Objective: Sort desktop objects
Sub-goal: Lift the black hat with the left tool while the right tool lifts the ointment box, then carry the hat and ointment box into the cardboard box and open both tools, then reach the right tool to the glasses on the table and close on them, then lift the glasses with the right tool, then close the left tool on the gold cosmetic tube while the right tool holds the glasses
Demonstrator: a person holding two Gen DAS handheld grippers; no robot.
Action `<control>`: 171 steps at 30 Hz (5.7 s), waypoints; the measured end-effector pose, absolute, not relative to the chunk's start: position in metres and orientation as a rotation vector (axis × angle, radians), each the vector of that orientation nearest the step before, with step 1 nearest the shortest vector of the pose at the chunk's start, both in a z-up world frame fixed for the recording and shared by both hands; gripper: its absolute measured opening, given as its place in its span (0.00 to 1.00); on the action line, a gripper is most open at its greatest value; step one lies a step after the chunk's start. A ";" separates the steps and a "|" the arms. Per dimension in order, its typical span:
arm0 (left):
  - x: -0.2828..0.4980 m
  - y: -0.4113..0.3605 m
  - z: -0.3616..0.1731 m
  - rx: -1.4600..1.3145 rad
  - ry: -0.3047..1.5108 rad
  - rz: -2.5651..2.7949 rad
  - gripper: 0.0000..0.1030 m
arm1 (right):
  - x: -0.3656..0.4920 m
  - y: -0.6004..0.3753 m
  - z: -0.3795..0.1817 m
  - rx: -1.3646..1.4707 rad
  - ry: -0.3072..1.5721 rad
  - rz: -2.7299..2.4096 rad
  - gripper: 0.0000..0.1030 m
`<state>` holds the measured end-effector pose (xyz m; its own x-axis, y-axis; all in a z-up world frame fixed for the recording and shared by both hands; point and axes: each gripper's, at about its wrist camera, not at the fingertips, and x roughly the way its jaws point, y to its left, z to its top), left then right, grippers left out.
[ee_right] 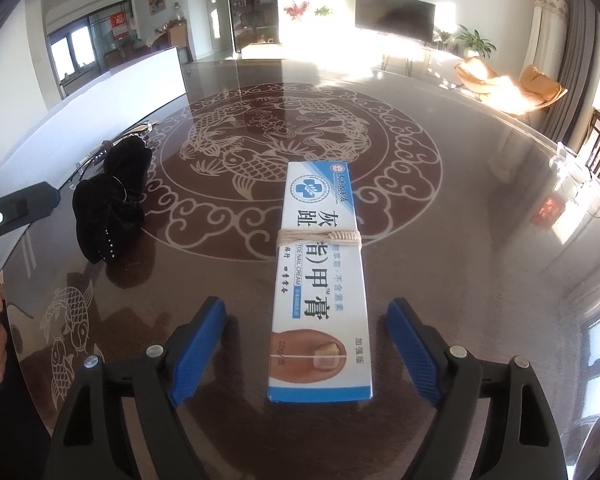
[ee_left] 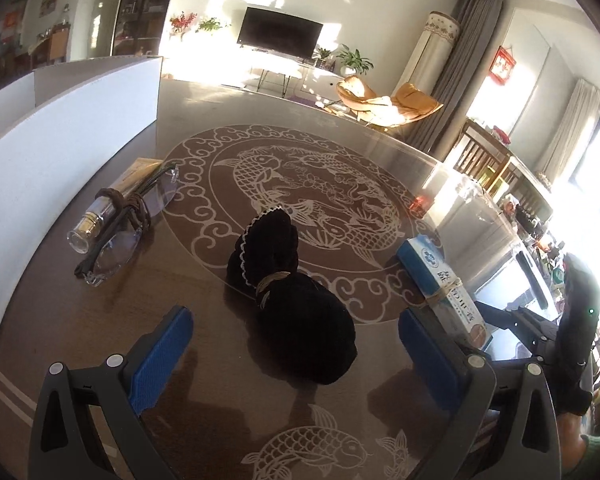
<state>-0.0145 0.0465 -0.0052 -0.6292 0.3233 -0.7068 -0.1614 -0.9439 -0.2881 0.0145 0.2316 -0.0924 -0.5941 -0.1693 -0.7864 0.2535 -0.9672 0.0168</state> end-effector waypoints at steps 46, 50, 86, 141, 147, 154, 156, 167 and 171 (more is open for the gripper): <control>0.030 -0.322 0.051 -1.580 -0.574 3.046 0.27 | -0.070 -0.238 0.038 1.028 0.306 -1.881 0.42; 0.038 -0.325 0.042 -1.607 -0.532 3.106 0.74 | -0.075 -0.257 0.000 1.124 0.248 -1.811 0.70; 0.081 -0.072 0.040 -1.316 -0.196 2.827 0.84 | -0.121 -0.007 -0.072 1.224 -0.024 -2.264 0.89; -0.139 -0.033 -0.032 -1.618 -0.166 2.915 1.00 | 0.005 0.251 -0.078 1.169 -0.049 -2.631 0.58; -0.143 -0.029 -0.031 -1.531 -0.128 2.932 0.83 | 0.004 0.252 -0.085 1.209 -0.065 -2.623 0.66; -0.101 -0.010 -0.024 -1.401 0.032 2.832 0.28 | 0.003 0.254 -0.087 1.227 -0.081 -2.619 0.66; -0.077 -0.006 -0.024 -1.375 0.033 2.803 0.28 | 0.004 0.253 -0.087 1.223 -0.078 -2.619 0.66; -0.052 -0.001 -0.029 -1.436 -0.004 2.775 0.97 | 0.020 0.238 -0.075 1.081 0.033 -2.644 0.84; -0.055 0.001 -0.033 -1.444 0.020 2.773 0.98 | 0.025 0.225 -0.072 1.044 0.138 -2.653 0.88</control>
